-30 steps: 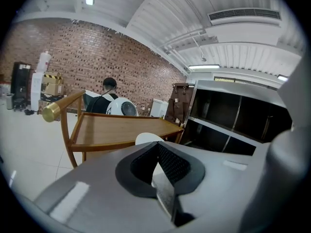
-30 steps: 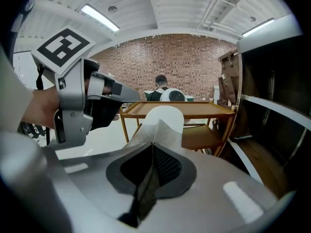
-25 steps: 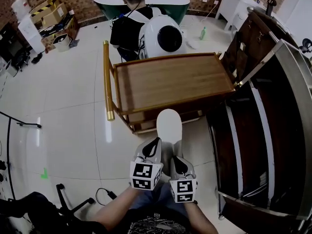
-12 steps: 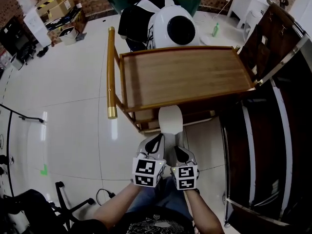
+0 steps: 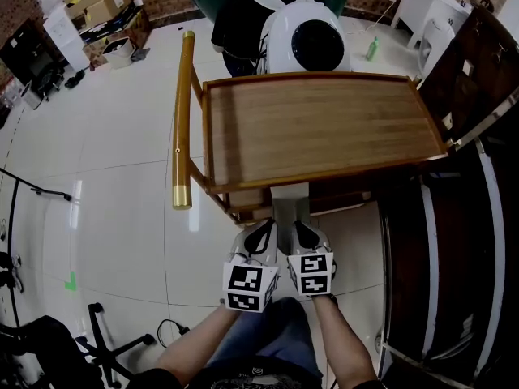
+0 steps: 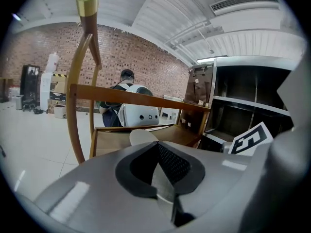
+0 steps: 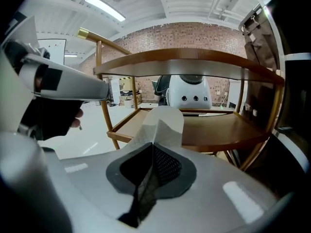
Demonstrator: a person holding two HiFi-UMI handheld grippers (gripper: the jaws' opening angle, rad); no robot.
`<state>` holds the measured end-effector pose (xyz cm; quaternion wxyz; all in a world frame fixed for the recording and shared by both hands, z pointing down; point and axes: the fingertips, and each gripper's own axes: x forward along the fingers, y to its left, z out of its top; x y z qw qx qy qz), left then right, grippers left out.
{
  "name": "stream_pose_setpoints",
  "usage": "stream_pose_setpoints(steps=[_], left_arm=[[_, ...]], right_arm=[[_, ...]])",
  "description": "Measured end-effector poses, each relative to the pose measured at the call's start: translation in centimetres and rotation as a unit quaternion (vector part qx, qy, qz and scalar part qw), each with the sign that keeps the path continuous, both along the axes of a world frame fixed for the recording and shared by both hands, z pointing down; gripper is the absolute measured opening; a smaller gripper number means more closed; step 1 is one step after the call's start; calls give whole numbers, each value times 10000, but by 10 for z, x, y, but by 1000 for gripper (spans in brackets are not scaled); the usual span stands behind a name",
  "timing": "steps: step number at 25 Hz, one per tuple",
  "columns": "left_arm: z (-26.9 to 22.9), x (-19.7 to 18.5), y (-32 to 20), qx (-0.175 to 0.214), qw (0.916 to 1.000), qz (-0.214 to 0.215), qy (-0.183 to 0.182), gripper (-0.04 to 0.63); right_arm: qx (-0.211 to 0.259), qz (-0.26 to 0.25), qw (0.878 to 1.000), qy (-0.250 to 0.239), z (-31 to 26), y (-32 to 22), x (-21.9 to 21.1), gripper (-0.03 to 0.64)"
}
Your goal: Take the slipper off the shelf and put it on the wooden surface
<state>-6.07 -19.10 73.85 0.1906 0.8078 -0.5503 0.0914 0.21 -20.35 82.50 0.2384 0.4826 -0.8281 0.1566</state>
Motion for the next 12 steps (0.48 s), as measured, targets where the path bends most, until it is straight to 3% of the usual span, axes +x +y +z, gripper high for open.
stream_pose_setpoints(steps=[12], left_arm=[[25,-31,-20,-73,9995,-288,77,6]], right_arm=[[300,-227,9990,244,11,-88,-35,12]])
